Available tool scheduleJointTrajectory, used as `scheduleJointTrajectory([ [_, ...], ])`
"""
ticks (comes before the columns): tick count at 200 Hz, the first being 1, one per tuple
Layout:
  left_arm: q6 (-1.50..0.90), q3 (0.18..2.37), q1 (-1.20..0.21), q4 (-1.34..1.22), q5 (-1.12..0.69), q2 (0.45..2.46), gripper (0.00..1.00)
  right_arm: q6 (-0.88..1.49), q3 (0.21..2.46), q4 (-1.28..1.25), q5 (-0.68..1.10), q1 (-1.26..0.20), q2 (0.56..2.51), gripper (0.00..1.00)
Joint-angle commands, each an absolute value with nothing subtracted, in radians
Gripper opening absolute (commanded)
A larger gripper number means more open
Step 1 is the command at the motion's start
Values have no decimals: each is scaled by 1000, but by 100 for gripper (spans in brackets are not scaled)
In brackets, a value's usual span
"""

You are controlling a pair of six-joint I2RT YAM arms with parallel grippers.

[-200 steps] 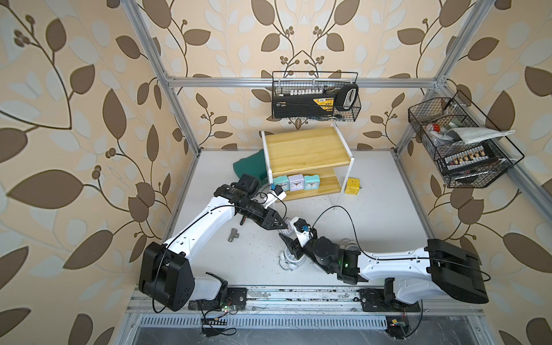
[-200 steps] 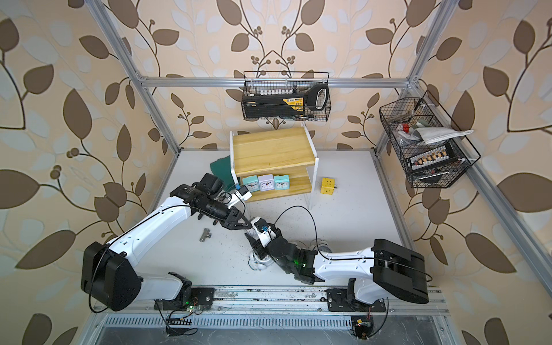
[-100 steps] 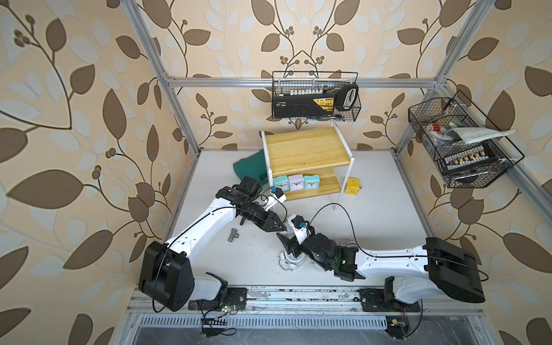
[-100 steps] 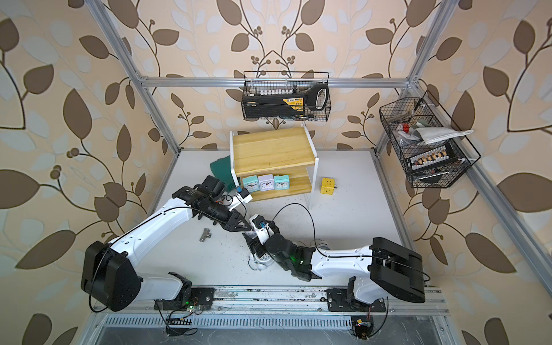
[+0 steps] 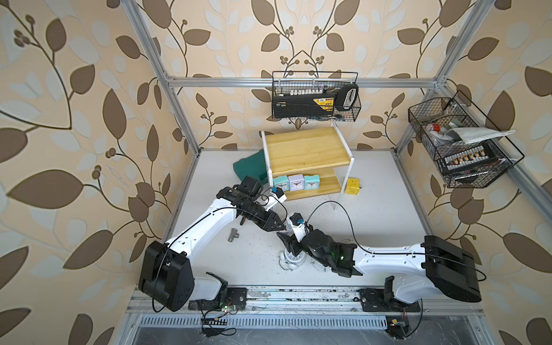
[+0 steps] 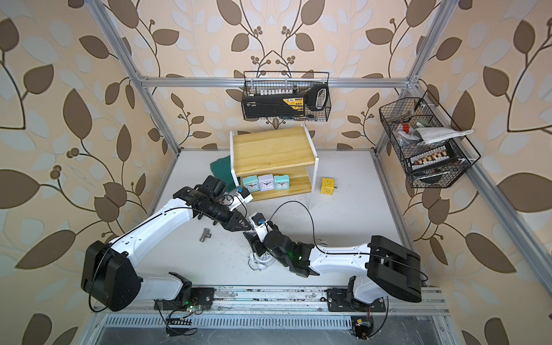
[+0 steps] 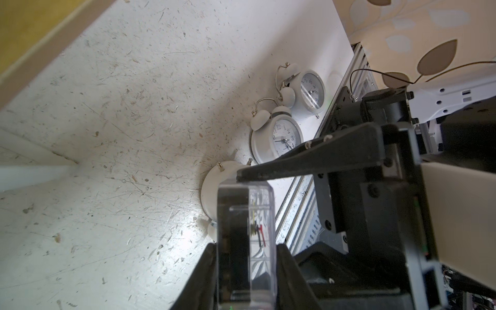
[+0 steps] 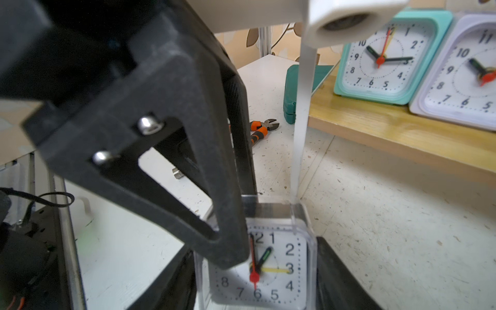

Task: Place the alarm clocks on the shelf by style
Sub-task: Pick up the alarm from the center of the board, then place the alarm on the shelf.

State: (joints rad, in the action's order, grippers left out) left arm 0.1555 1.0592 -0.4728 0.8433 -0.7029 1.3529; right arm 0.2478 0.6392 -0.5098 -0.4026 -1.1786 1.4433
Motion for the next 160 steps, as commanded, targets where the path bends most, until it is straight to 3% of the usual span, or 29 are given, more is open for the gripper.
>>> scheduleJointTrajectory([
  [1, 181, 1054, -483, 844, -710, 1324, 25, 257, 658, -494, -388, -1163, 1454, 53],
  [17, 184, 1053, -483, 844, -709, 1321, 36, 256, 646, -501, -386, -1157, 1446, 50],
  [34, 188, 1051, -483, 842, -707, 1315, 59, 253, 628, -510, -383, -1144, 1428, 49],
  [52, 195, 1046, -481, 839, -706, 1298, 68, 250, 603, -517, -380, -1127, 1399, 48],
  [98, 213, 1039, -473, 826, -690, 1231, 73, 224, 536, -543, -396, -1049, 1317, 47],
  [160, 230, 1013, -441, 816, -694, 1189, 74, 199, 422, -771, -395, -888, 1215, 47],
])
